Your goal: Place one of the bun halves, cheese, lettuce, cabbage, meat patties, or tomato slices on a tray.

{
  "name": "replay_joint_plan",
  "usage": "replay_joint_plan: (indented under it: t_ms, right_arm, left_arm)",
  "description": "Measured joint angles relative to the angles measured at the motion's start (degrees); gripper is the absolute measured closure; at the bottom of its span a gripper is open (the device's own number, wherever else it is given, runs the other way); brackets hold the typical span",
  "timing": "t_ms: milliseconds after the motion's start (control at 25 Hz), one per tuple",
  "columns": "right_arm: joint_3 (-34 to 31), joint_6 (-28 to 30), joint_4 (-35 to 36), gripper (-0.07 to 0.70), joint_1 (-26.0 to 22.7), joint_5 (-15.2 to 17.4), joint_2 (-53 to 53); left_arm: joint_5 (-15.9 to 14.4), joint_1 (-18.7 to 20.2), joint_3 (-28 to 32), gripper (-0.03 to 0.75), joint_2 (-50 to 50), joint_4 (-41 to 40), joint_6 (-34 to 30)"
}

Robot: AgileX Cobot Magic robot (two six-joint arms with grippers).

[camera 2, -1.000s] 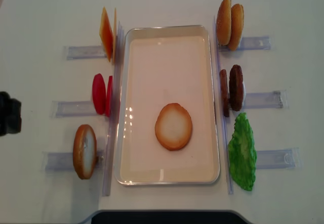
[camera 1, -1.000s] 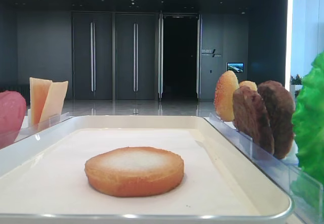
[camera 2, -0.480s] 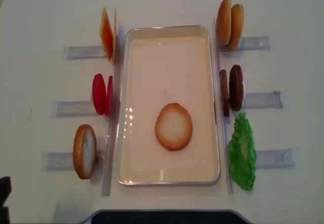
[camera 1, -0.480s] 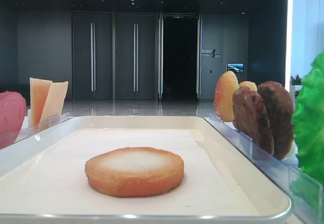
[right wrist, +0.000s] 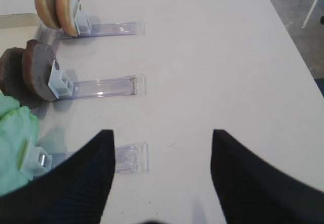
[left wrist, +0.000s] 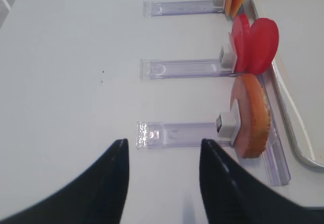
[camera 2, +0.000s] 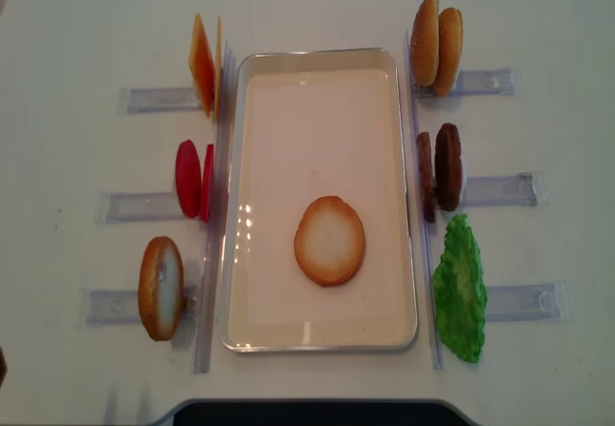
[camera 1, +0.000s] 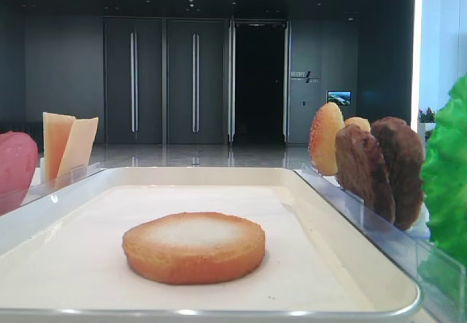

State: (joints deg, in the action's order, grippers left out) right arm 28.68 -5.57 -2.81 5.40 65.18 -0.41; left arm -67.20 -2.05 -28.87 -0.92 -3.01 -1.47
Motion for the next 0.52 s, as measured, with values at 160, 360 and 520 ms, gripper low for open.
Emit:
replay_joint_plan:
  t_ms: [160,360,520]
  right_arm:
    - [0.0,0.0,0.0,0.202,0.0,0.0,0.0]
    - [0.0,0.0,0.0,0.202,0.0,0.0,0.0]
    - [0.0,0.0,0.0,0.202,0.0,0.0,0.0]
  left_arm:
    - [2.57,0.0,1.72,0.367,0.0,0.0,0.0]
    - [3.28,0.0,1.83,0.367,0.0,0.0,0.0]
    - [3.33,0.0,1.83,0.367,0.0,0.0,0.0]
